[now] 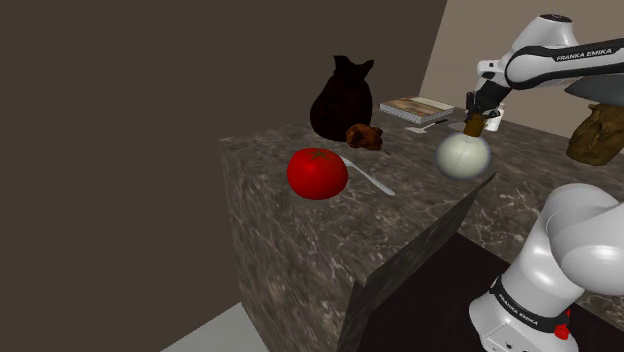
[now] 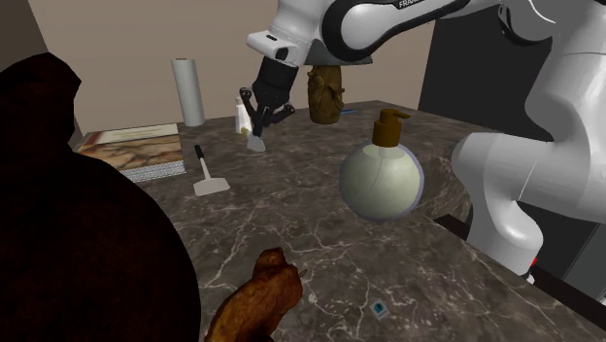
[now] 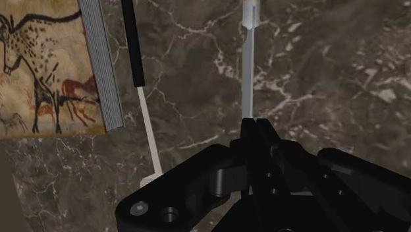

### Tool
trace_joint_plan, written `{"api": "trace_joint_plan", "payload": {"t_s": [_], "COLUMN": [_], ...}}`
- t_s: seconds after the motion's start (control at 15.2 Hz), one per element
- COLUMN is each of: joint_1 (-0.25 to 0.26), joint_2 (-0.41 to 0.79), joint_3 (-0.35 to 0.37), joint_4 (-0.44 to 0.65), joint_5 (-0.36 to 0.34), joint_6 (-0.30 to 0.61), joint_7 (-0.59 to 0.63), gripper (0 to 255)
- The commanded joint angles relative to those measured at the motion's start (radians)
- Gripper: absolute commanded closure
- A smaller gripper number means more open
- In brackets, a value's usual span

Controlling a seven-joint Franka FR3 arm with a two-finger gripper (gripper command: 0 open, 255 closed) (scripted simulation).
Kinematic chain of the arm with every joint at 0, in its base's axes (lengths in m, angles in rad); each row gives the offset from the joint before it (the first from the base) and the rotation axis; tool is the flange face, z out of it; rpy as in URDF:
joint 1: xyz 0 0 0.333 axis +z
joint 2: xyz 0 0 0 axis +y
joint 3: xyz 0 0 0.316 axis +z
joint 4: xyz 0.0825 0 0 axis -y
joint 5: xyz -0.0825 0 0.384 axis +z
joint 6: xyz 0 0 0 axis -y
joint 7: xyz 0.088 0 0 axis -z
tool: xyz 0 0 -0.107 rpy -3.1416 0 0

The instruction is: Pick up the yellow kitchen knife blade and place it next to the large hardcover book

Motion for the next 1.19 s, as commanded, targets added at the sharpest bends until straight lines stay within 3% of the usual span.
{"api": "trace_joint_plan", "payload": {"t_s": [0.0,0.2,0.66,0.73,1.06,1.12], "joint_1": [0.003,0.008,0.008,0.008,0.008,-0.012], "joint_2": [0.010,0.023,0.023,0.023,0.023,-0.002], "joint_3": [-0.017,-0.043,-0.043,-0.043,-0.043,-0.009], "joint_4": [-0.020,-0.048,-0.048,-0.048,-0.048,-0.041], "joint_5": [-0.008,-0.019,-0.019,-0.019,-0.019,-0.018], "joint_6": [0.031,0.075,0.075,0.075,0.075,0.037], "joint_7": [0.005,0.009,0.009,0.009,0.009,0.010], "gripper": [255,255,255,0,0,0]}}
